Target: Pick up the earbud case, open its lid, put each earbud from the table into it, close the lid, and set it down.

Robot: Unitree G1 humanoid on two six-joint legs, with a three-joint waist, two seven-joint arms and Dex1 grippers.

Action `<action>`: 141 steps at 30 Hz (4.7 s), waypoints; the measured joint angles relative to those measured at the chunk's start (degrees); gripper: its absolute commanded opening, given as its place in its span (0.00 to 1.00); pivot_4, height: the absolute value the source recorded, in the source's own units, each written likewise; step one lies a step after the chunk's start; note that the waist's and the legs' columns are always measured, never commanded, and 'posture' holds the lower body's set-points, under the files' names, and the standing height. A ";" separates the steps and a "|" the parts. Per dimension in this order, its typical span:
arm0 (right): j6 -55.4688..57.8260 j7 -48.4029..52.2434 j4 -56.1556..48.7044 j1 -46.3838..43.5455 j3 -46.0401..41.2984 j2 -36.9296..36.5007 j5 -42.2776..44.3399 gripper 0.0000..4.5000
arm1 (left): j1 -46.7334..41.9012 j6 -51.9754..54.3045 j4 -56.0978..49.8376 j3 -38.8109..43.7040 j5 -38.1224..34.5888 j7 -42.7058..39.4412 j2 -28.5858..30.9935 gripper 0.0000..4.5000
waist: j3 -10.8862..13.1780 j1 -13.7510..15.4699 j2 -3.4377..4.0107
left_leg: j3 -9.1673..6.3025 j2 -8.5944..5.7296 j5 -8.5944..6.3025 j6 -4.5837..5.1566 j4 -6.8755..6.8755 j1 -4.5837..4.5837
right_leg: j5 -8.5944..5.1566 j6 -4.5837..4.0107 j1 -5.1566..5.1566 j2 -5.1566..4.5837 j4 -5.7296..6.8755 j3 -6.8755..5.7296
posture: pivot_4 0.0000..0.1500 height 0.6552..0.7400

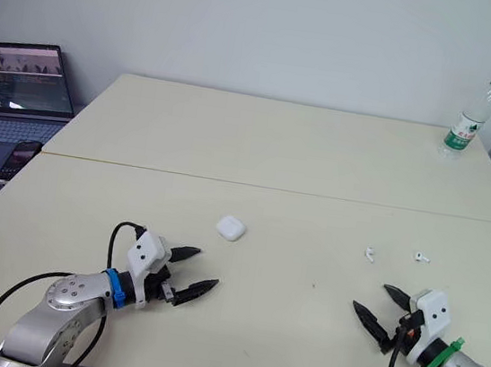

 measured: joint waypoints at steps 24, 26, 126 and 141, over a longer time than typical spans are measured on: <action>-0.75 0.86 0.00 0.28 0.00 0.00 -0.07 0.99 | -0.01 0.01 0.00 -0.49 -0.10 -1.11 0.00 1.00 | 0.00 0.00 0.00 | 0.00 0.00 0.00 0.00 0.00 0.00 | 0.00 0.00 0.00 0.00 0.00 0.00 | 1.00 1.00; -0.95 0.88 0.00 0.43 0.00 0.00 -0.08 0.99 | -0.01 0.01 0.00 -0.48 -0.15 -1.13 0.00 1.00 | 0.00 0.00 0.00 | 0.00 0.00 0.00 0.00 0.00 0.00 | 0.00 0.00 0.00 0.00 0.00 0.00 | 1.00 1.00; 72.67 -38.13 7.77 -51.84 6.96 -7.55 58.75 1.00 | -32.53 -37.39 36.21 -12.09 3.91 -16.07 -22.74 0.62 | -0.04 -0.09 -0.10 | -0.26 -0.04 -0.02 0.05 0.03 -0.49 | 0.10 -0.08 -0.18 0.41 -0.16 -0.12 | 1.00 1.00; 66.70 -55.94 10.92 -52.30 13.68 -5.96 75.81 0.53 | -32.61 -39.04 36.38 -12.15 5.45 -14.47 -22.79 0.62 | -0.04 -0.11 -0.10 | -0.28 -0.03 -0.02 0.05 0.02 -0.55 | 0.10 -0.08 -0.21 0.41 -0.21 -0.14 | 1.00 1.00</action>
